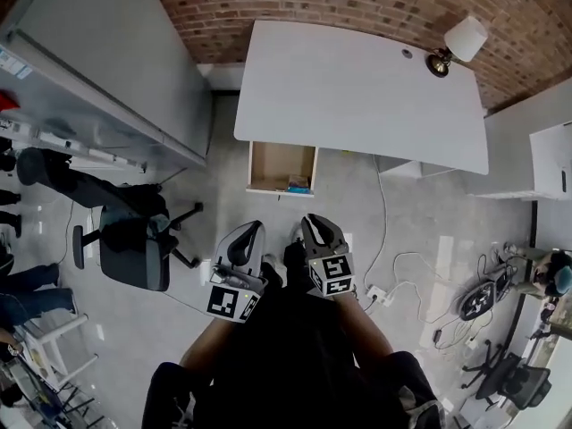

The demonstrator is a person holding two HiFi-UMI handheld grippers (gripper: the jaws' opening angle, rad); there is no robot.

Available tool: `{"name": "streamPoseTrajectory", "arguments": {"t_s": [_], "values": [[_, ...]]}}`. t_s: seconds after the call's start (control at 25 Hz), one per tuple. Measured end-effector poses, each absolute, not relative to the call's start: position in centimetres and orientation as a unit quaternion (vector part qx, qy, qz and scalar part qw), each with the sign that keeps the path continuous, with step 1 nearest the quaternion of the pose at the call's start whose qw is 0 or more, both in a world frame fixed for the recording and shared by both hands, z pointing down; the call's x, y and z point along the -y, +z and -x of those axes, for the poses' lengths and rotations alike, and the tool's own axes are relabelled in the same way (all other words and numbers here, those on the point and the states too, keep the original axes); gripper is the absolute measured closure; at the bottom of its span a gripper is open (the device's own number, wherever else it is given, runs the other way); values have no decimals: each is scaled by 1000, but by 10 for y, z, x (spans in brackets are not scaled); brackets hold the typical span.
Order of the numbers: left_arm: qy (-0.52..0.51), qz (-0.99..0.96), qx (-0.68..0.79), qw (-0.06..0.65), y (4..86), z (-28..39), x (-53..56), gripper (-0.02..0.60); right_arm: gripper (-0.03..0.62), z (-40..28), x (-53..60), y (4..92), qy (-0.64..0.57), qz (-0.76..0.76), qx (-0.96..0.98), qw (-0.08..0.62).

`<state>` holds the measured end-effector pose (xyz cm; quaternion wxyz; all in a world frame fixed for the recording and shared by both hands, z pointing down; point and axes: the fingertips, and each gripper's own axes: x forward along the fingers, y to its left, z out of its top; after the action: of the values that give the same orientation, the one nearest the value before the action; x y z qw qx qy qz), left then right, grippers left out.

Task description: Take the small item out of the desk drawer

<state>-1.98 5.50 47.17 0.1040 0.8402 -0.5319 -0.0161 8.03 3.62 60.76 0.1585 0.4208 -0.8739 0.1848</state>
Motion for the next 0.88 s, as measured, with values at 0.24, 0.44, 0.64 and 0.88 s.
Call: {"name": "streamPoseTrajectory", "arguments": {"t_s": [0.24,0.44,0.64,0.88], "values": [[1,-836,539,102,481,14,10,574,409,-78,29,658,239,-409,861,187],[9,-840,529,122,511,35,58,574,353,-62,64,726,291,-420,828,230],[19,-854,502,133,528,43,98,574,301,-64,82,808,374,-452,768,257],[27,-864,480,146,553,57,135,574,267,-70,82,907,459,-482,685,297]]}}
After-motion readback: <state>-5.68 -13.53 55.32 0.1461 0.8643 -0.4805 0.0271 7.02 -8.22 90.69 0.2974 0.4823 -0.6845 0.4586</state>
